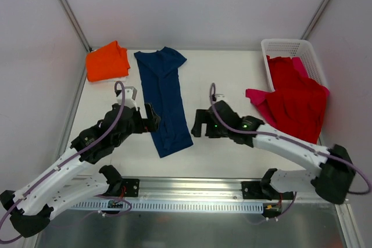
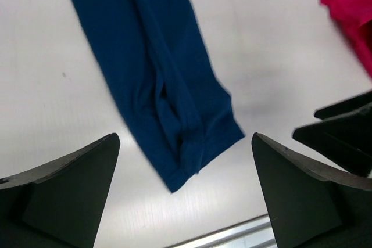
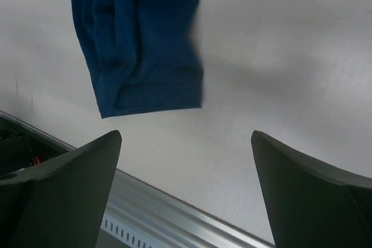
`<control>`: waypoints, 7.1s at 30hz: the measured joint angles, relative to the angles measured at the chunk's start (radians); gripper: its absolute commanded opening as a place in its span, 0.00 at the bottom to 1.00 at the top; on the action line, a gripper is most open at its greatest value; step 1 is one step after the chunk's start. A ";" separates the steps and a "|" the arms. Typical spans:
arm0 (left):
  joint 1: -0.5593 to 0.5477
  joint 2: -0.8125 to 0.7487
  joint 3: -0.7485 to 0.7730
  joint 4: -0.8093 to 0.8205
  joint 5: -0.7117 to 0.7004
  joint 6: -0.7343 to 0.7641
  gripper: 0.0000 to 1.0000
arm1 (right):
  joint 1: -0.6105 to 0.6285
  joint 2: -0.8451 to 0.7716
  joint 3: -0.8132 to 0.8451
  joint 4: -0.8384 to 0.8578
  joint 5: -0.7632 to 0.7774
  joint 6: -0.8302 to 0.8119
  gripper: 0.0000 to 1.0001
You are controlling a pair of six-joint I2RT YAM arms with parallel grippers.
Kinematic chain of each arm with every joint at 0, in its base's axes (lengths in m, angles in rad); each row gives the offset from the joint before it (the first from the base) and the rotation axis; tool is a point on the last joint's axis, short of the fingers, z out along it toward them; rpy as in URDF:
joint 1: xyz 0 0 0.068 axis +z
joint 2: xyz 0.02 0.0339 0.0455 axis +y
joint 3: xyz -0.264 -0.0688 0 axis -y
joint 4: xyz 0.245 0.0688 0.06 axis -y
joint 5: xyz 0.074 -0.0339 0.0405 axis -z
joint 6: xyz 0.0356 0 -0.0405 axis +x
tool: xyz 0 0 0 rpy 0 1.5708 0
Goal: Fold and stack the t-shirts
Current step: Rotate the tshirt 90 degrees, then grab the bottom of the folded rectangular tshirt with both arms
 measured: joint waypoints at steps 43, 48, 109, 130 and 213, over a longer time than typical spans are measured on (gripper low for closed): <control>0.000 -0.261 -0.313 -0.079 0.061 -0.111 0.99 | 0.119 0.464 -0.218 0.692 -0.085 0.244 0.00; 0.000 -0.256 -0.313 -0.079 0.060 -0.111 0.99 | 0.167 0.377 -0.300 0.685 -0.035 0.275 0.00; -0.760 0.519 -0.359 0.105 -0.291 -1.068 0.17 | 0.534 0.294 -0.187 0.183 0.313 0.416 0.05; -0.760 0.374 -0.443 0.019 -0.254 -1.004 0.00 | 0.584 0.190 -0.111 -0.111 0.441 0.470 0.99; -0.798 0.325 -0.452 -0.518 -0.304 -1.453 0.31 | 0.562 0.546 -0.026 0.491 0.222 0.459 0.45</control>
